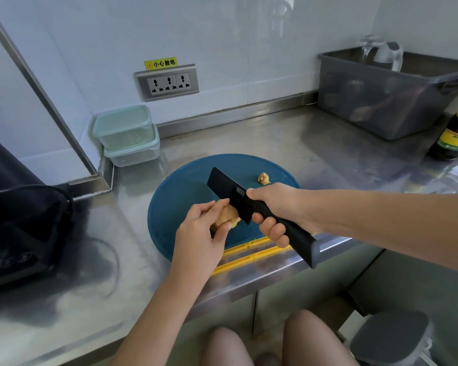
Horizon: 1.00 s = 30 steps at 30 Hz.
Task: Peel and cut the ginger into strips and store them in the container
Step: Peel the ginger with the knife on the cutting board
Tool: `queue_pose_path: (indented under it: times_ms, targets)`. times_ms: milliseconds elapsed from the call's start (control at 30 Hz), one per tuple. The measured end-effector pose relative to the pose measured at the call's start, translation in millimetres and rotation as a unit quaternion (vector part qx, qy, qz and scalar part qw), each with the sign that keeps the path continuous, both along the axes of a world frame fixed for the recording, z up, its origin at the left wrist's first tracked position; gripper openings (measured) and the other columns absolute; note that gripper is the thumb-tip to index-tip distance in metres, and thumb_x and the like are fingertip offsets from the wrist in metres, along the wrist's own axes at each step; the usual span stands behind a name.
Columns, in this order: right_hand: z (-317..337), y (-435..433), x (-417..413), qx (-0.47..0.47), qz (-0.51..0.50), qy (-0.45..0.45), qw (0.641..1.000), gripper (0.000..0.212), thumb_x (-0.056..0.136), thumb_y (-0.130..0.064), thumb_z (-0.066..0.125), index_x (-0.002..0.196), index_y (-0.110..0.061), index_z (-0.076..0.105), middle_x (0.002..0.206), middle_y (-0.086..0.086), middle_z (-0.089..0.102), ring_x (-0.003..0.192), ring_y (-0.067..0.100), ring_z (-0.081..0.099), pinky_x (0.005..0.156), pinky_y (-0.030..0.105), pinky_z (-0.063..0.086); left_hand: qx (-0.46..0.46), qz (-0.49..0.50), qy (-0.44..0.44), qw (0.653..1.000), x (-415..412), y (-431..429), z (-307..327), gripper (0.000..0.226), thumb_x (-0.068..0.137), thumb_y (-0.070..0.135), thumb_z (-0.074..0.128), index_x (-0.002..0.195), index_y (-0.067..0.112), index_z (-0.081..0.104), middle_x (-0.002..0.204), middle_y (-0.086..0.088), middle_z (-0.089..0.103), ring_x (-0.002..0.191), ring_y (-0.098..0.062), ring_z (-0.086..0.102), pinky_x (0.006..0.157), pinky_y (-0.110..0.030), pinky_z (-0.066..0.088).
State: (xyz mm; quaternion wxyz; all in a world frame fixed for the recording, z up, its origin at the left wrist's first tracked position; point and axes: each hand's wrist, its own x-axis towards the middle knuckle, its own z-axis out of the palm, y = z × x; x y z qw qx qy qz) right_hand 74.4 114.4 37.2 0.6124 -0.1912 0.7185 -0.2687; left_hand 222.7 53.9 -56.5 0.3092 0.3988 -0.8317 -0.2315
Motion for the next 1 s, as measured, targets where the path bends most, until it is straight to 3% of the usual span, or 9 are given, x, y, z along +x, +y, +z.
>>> queue_pose_path:
  times_ms: [233, 767, 1000]
  targets:
    - [-5, 1, 4, -0.005, -0.016, -0.002, 1.000, 0.055, 0.100, -0.055, 0.031, 0.064, -0.015, 0.042, 0.042, -0.002, 0.037, 0.029, 0.011, 0.032, 0.033, 0.014, 0.031, -0.010, 0.007, 0.010, 1.000, -1, 2, -1, 0.045, 0.086, 0.020, 0.067, 0.128, 0.032, 0.057, 0.119, 0.005, 0.056, 0.106, -0.010, 0.053, 0.086, -0.013, 0.041]
    - [-25, 7, 18, -0.026, -0.038, 0.045, 0.998, 0.049, 0.097, -0.059, 0.034, 0.074, -0.016, 0.043, 0.047, -0.001, 0.040, 0.032, 0.012, 0.034, 0.037, 0.015, 0.035, -0.039, 0.006, 0.014, 0.999, -1, 2, -3, 0.045, 0.085, 0.014, 0.068, 0.128, 0.027, 0.059, 0.119, -0.001, 0.058, 0.108, -0.016, 0.056, 0.087, -0.017, 0.042]
    - [-13, -6, 15, -0.012, -0.008, 0.060, 0.998, 0.054, 0.099, -0.057, 0.030, 0.065, -0.017, 0.041, 0.041, -0.003, 0.038, 0.029, 0.012, 0.033, 0.036, 0.014, 0.033, -0.039, 0.010, 0.010, 0.999, -2, 4, -4, 0.045, 0.087, 0.016, 0.066, 0.130, 0.025, 0.058, 0.119, -0.002, 0.058, 0.106, -0.015, 0.057, 0.086, -0.015, 0.040]
